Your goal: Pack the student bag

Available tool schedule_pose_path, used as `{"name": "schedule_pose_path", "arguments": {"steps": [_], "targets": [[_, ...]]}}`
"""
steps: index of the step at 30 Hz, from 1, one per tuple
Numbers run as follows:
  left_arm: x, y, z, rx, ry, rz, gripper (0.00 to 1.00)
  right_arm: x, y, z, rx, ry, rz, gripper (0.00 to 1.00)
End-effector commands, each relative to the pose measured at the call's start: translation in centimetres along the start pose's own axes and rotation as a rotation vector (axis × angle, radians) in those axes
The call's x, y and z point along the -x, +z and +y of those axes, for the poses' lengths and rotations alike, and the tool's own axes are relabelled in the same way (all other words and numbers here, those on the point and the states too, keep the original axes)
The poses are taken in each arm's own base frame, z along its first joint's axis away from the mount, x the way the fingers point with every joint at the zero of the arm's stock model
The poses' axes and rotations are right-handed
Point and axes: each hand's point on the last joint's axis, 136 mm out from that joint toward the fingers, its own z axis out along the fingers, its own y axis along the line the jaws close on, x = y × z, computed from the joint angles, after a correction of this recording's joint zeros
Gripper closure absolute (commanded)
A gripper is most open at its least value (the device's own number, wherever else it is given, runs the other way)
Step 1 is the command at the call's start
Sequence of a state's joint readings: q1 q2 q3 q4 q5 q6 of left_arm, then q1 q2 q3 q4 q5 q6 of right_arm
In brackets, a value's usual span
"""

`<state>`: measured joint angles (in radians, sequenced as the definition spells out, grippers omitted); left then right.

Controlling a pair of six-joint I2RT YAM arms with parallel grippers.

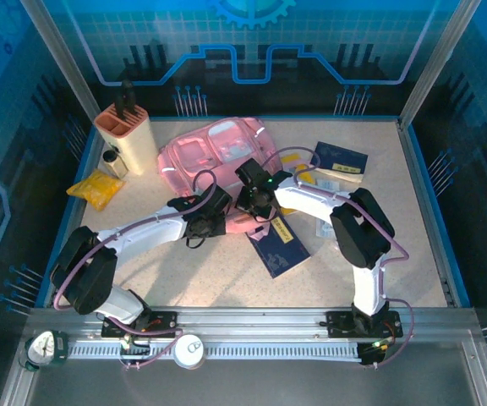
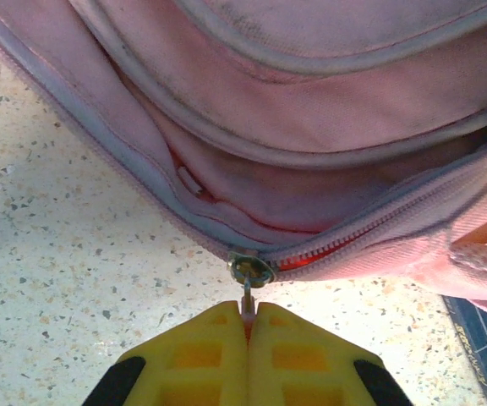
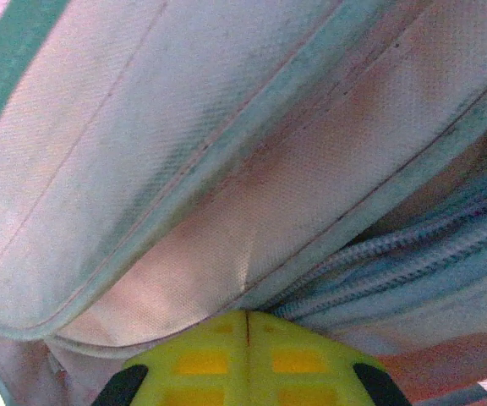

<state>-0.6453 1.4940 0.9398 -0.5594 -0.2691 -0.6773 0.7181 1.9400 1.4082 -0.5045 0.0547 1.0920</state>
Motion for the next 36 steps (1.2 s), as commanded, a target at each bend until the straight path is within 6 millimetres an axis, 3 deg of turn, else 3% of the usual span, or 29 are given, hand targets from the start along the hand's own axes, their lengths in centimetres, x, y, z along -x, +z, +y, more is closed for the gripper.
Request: {"name": "schedule_pose_path", "arguments": {"steps": [1, 6, 11, 13, 15, 17, 21, 24, 30, 36], "targets": [[-0.9, -0.3, 2.3, 0.091, 0.026, 0.008, 1.00, 0.4, -2.1, -1.4, -0.029, -0.109, -0.039, 1.00], [-0.7, 0.3, 5.0, 0.167, -0.017, -0.005, 1.00, 0.7, -4.0, -2.1, -0.028, -0.187, -0.062, 1.00], [0.8, 0.1, 5.5, 0.144, -0.047, -0.049, 1.00, 0.5, -4.8, -1.8, -0.032, -0.264, -0.069, 1.00], [1.1, 0.0, 5.5, 0.132, -0.057, -0.049, 1.00, 0.4, -5.5, -0.2, 0.015, -0.333, -0.091, 1.00], [1.3, -0.2, 4.8, 0.093, -0.053, -0.053, 1.00, -0.5, -5.6, 3.0, 0.189, -0.462, -0.071, 1.00], [1.3, -0.3, 4.5, 0.070, -0.062, -0.057, 1.00, -1.2, -5.8, 4.8, 0.275, -0.575, -0.063, 0.98], [1.3, -0.5, 4.5, 0.032, -0.092, -0.053, 1.00, -3.0, -6.2, 8.3, 0.510, -0.867, -0.079, 0.67], [1.3, -0.5, 4.6, 0.016, -0.107, -0.050, 1.00, -4.2, -5.7, 8.9, 0.600, -1.015, -0.065, 0.48], [1.3, -0.7, 4.4, -0.005, -0.113, -0.052, 1.00, -5.4, -3.9, 9.5, 0.705, -1.236, -0.062, 0.31], [1.2, -0.6, 4.7, -0.003, -0.130, -0.050, 1.00, -6.0, -1.2, 9.3, 0.724, -1.325, -0.020, 0.30]]}}
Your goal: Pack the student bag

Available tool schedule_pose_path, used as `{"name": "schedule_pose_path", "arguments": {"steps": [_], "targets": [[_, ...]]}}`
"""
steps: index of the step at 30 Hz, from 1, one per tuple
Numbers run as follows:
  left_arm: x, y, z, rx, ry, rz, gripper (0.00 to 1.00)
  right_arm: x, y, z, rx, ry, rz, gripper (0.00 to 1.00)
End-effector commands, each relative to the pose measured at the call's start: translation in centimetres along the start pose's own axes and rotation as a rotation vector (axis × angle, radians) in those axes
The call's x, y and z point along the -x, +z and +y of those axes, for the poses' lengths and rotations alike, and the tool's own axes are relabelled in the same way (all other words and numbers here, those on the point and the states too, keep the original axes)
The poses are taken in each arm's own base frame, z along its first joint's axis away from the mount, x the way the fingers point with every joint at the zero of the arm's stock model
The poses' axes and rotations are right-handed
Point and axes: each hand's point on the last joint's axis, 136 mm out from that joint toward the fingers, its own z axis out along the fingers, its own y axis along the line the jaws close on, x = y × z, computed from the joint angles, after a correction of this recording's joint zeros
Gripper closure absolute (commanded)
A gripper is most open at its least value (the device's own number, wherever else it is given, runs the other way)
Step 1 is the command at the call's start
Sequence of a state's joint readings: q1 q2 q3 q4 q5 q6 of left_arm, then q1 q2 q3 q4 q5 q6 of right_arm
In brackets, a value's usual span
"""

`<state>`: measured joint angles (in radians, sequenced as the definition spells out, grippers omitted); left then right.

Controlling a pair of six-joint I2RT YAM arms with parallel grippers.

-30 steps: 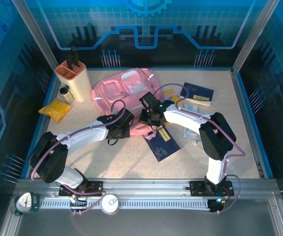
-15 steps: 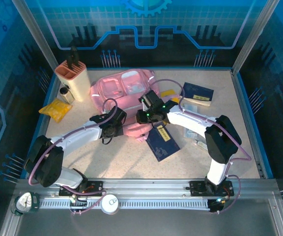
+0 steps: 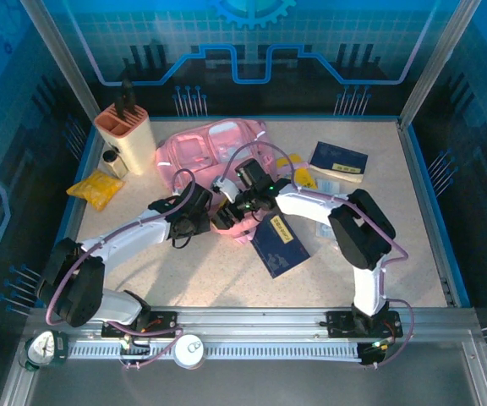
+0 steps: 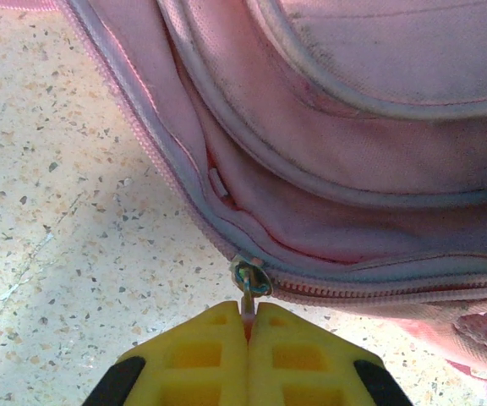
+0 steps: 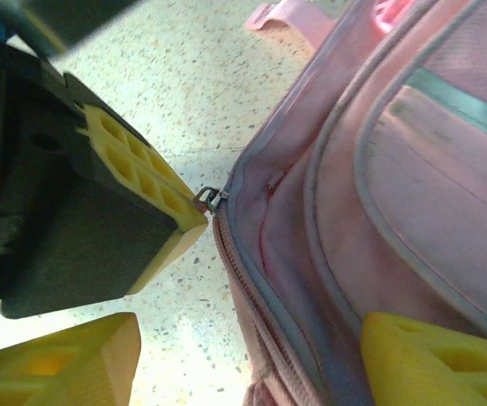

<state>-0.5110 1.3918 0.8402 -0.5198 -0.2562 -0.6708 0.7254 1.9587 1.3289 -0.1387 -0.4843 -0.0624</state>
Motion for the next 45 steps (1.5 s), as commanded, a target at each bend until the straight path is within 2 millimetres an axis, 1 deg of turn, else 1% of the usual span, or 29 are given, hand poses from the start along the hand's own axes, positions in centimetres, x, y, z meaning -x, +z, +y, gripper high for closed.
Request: {"name": "schedule_pose_path", "arguments": {"steps": [1, 6, 10, 14, 18, 19, 24, 28, 31, 34, 37, 41, 45], "targets": [[0.0, -0.4, 0.3, -0.020, -0.009, -0.006, 1.00, 0.4, 0.8, 0.7, 0.071, -0.145, -0.023, 0.31], [0.3, -0.6, 0.2, -0.030, -0.014, -0.013, 1.00, -0.1, 2.2, 0.0, 0.035, -0.190, 0.021, 0.40], [0.4, -0.7, 0.6, -0.020, -0.021, -0.013, 1.00, -0.8, 2.5, 0.1, 0.041, -0.229, 0.047, 0.61], [0.5, -0.7, 0.8, -0.013, -0.032, -0.018, 1.00, -1.2, 2.2, 0.7, 0.042, -0.280, 0.068, 0.83], [0.6, -0.7, 1.3, 0.006, -0.035, -0.023, 1.00, -1.4, 1.8, 0.9, 0.017, -0.321, 0.083, 0.98], [0.7, -0.7, 1.5, 0.014, -0.035, -0.026, 1.00, -1.4, 1.6, 1.1, 0.015, -0.330, 0.082, 1.00], [1.0, -0.6, 3.7, 0.115, -0.048, -0.033, 1.00, -1.6, 0.8, 2.3, 0.008, -0.361, 0.075, 1.00], [1.6, -0.3, 5.2, 0.148, -0.078, -0.051, 1.00, -1.9, 0.0, 3.3, 0.010, -0.374, 0.070, 1.00], [2.3, 0.1, 6.1, 0.156, -0.117, -0.064, 1.00, -1.8, -0.8, 4.2, 0.030, -0.378, 0.053, 1.00], [3.5, 0.3, 7.3, 0.186, -0.152, -0.089, 1.00, -1.7, -1.4, 5.1, 0.049, -0.388, 0.060, 1.00], [5.3, 0.8, 8.2, 0.177, -0.202, -0.120, 1.00, -1.7, -1.6, 6.0, 0.068, -0.403, 0.068, 1.00], [8.0, 1.2, 9.7, 0.188, -0.257, -0.161, 1.00, -1.7, -1.2, 6.6, 0.084, -0.417, 0.084, 1.00], [10.1, 1.9, 11.5, 0.203, -0.320, -0.181, 1.00, -1.7, -0.5, 7.6, 0.094, -0.444, 0.096, 1.00]]}}
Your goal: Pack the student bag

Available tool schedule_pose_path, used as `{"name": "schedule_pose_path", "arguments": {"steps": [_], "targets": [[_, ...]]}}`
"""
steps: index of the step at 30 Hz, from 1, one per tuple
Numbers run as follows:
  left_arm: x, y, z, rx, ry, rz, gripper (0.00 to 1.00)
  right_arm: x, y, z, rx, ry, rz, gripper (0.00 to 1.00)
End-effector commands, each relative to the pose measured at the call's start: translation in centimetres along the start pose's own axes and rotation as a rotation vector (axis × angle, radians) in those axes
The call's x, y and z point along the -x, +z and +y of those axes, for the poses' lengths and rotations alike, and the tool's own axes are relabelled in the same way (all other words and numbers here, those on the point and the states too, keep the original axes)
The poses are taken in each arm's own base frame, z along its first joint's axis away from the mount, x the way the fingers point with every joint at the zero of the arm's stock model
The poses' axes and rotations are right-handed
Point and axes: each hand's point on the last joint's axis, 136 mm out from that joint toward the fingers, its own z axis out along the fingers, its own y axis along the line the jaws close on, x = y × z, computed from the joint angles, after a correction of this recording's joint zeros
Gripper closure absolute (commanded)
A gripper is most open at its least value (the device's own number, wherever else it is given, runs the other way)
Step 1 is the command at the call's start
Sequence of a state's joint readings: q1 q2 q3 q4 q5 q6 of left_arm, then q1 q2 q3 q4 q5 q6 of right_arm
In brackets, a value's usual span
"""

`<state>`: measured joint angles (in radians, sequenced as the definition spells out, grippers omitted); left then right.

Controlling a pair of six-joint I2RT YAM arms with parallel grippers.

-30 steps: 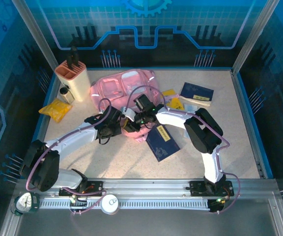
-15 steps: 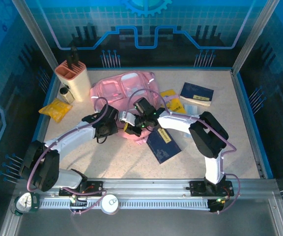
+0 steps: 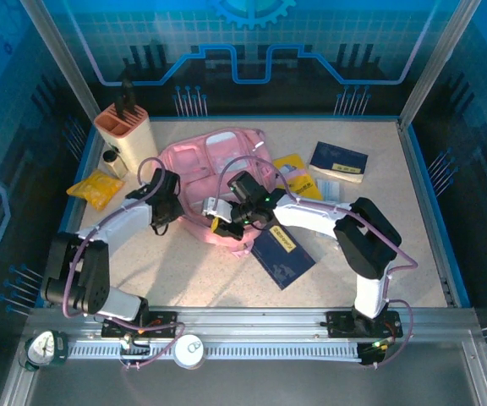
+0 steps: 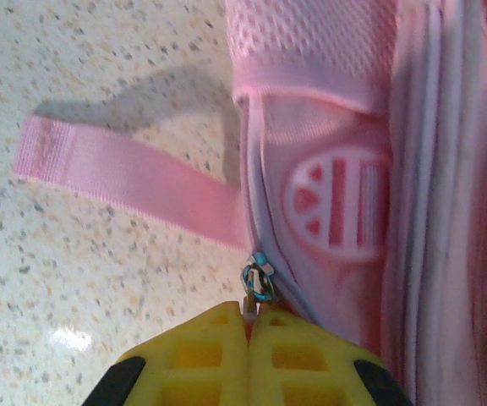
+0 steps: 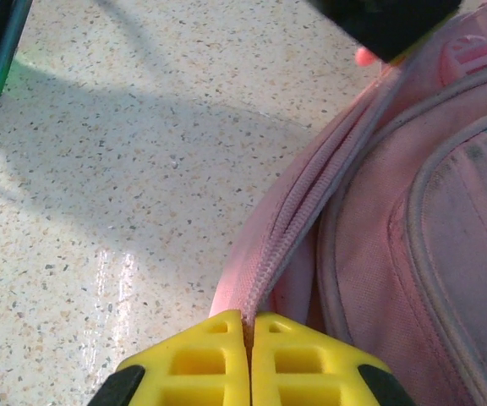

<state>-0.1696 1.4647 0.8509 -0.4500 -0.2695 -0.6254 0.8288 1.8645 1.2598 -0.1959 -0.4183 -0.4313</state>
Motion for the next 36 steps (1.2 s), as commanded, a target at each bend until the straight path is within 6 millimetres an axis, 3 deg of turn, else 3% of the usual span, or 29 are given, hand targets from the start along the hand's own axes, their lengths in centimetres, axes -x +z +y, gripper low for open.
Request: {"name": "schedule_pose_path", "arguments": {"steps": [1, 7, 12, 17, 19, 20, 24, 30, 33, 36], "targets": [[5.0, 0.4, 1.6, 0.045, -0.079, -0.118, 1.00, 1.0, -0.2, 2.7, 0.083, -0.032, 0.017, 1.00], [7.3, 1.6, 2.0, 0.031, -0.112, -0.112, 1.00, 2.8, 1.4, 3.2, 0.065, -0.022, -0.002, 1.00], [7.4, 1.2, 1.0, -0.015, -0.062, -0.088, 0.98, 5.1, 2.7, 2.8, 0.031, 0.031, -0.047, 1.00], [7.1, -1.0, 1.2, -0.027, -0.047, -0.076, 0.71, 7.7, 1.4, 3.3, -0.010, 0.069, -0.139, 0.61], [6.7, -2.2, 0.8, -0.069, -0.049, -0.071, 0.59, 8.2, 0.0, 3.5, -0.027, 0.101, -0.168, 0.52], [6.4, -2.8, 0.5, -0.091, -0.049, -0.067, 0.57, 8.2, -0.8, 3.5, -0.045, 0.119, -0.175, 0.49], [4.7, -5.1, -1.6, -0.217, -0.033, -0.045, 0.51, 6.6, -4.4, 2.4, -0.163, 0.237, -0.176, 0.36], [0.7, -8.8, -7.0, -0.374, 0.053, -0.010, 0.46, 1.9, -11.2, -0.8, -0.316, 0.501, -0.175, 0.22], [-1.4, -10.5, -10.1, -0.446, 0.077, -0.005, 0.44, -1.7, -14.3, -3.2, -0.425, 0.686, -0.144, 0.14], [-3.7, -12.1, -14.1, -0.539, 0.116, 0.007, 0.43, -6.0, -16.7, -6.1, -0.520, 0.884, -0.111, 0.14]]}}
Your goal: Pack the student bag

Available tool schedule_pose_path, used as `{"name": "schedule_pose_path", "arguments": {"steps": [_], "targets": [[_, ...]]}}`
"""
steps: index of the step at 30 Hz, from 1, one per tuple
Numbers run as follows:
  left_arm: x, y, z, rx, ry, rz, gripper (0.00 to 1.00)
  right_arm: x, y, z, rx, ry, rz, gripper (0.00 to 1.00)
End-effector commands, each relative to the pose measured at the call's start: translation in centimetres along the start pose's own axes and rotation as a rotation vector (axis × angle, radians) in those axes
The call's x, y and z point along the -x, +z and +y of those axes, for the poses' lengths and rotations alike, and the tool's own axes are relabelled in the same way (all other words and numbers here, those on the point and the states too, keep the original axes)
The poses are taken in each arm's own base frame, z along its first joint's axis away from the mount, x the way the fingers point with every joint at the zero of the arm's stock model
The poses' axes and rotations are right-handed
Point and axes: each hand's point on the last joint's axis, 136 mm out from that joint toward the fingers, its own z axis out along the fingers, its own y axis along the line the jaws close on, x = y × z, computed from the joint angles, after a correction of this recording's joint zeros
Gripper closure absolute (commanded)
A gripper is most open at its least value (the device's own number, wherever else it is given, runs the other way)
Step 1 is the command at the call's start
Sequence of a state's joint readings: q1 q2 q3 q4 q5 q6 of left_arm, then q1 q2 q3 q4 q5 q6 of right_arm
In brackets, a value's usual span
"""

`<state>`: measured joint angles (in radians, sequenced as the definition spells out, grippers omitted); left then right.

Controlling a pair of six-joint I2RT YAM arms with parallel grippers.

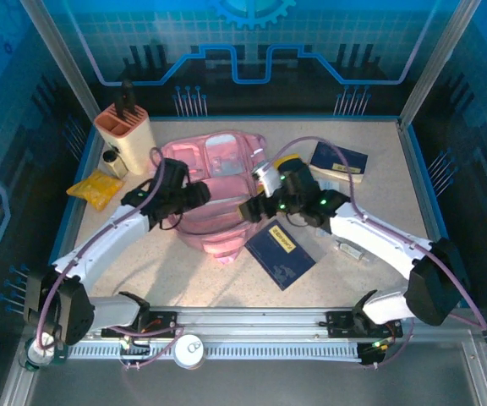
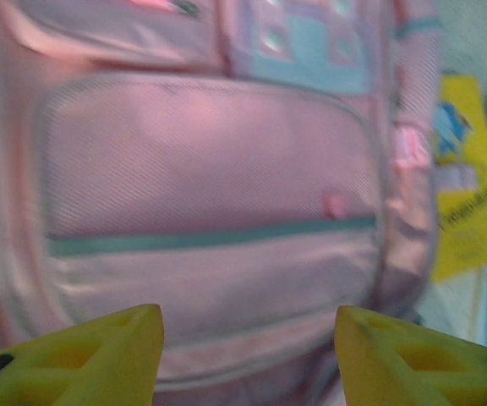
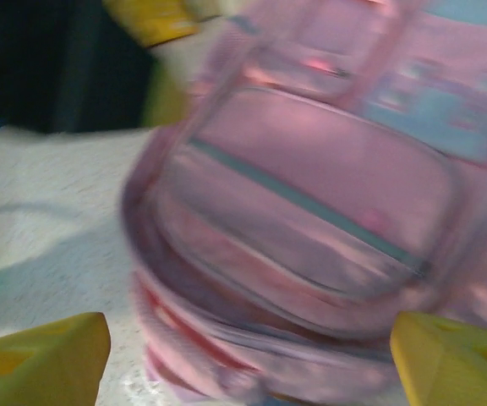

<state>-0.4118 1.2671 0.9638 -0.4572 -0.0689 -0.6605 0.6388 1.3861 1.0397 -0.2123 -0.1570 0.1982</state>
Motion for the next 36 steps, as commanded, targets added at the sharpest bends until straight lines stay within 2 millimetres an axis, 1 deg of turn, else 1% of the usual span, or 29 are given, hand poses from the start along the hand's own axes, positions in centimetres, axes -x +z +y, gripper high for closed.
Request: {"name": "schedule_pose_path", "arguments": {"steps": [1, 3, 5, 6, 7, 8, 10, 11, 14, 16, 18, 20, 21, 24, 26, 29, 31, 36], "targets": [[-1.8, 0.3, -4.4, -0.095, -0.014, 0.024, 0.43, -3.6, -0.7, -6.0, -0.163, 0.275, 0.112, 0.16], [-2.8, 0.8, -7.0, -0.112, 0.028, 0.045, 0.43, -3.9, -0.8, -8.7, -0.189, 0.390, 0.125, 0.19], [-4.0, 1.5, -9.7, -0.137, 0.053, 0.055, 0.43, -4.6, -0.4, -11.4, -0.239, 0.488, 0.138, 0.25], [-4.6, 1.9, -11.0, -0.160, 0.063, 0.059, 0.43, -4.9, -0.1, -12.4, -0.252, 0.511, 0.143, 0.27], [-5.5, 2.3, -12.6, -0.184, 0.077, 0.073, 0.43, -5.3, 0.3, -13.5, -0.271, 0.537, 0.150, 0.29], [-6.5, 3.3, -13.6, -0.187, 0.089, 0.091, 0.43, -5.9, 0.9, -14.6, -0.291, 0.570, 0.168, 0.32], [-8.0, 4.6, -15.6, -0.200, 0.103, 0.125, 0.44, -6.6, 1.8, -16.1, -0.293, 0.621, 0.194, 0.38], [-8.7, 5.3, -16.4, -0.203, 0.116, 0.140, 0.45, -7.1, 2.2, -16.8, -0.308, 0.643, 0.212, 0.41], [-10.4, 7.4, -18.4, -0.206, 0.148, 0.167, 0.48, -8.0, 3.3, -18.6, -0.335, 0.684, 0.220, 0.44], [-11.1, 8.8, -18.8, -0.192, 0.153, 0.175, 0.49, -8.3, 4.0, -19.6, -0.359, 0.686, 0.216, 0.47], [-11.4, 10.5, -18.8, -0.163, 0.169, 0.185, 0.49, -8.7, 4.6, -20.2, -0.361, 0.699, 0.228, 0.48], [-11.6, 12.0, -17.9, -0.097, 0.179, 0.190, 0.52, -9.5, 5.2, -20.7, -0.369, 0.718, 0.235, 0.50], [-11.5, 12.3, -17.6, -0.082, 0.187, 0.184, 0.53, -10.1, 5.4, -20.8, -0.371, 0.729, 0.240, 0.50], [-10.9, 13.6, -15.7, -0.009, 0.193, 0.154, 0.54, -11.6, 5.6, -20.8, -0.378, 0.760, 0.258, 0.52], [-10.3, 14.5, -14.2, 0.030, 0.177, 0.153, 0.56, -12.7, 5.4, -20.7, -0.389, 0.781, 0.269, 0.54], [-9.5, 15.6, -12.0, 0.085, 0.161, 0.153, 0.58, -14.1, 4.7, -20.1, -0.408, 0.795, 0.288, 0.55], [-9.0, 15.8, -10.7, 0.124, 0.158, 0.138, 0.58, -15.0, 4.1, -19.4, -0.419, 0.794, 0.302, 0.56], [-7.4, 15.8, -8.8, 0.185, 0.159, 0.110, 0.58, -17.3, 3.5, -16.7, -0.412, 0.799, 0.345, 0.57]]}}
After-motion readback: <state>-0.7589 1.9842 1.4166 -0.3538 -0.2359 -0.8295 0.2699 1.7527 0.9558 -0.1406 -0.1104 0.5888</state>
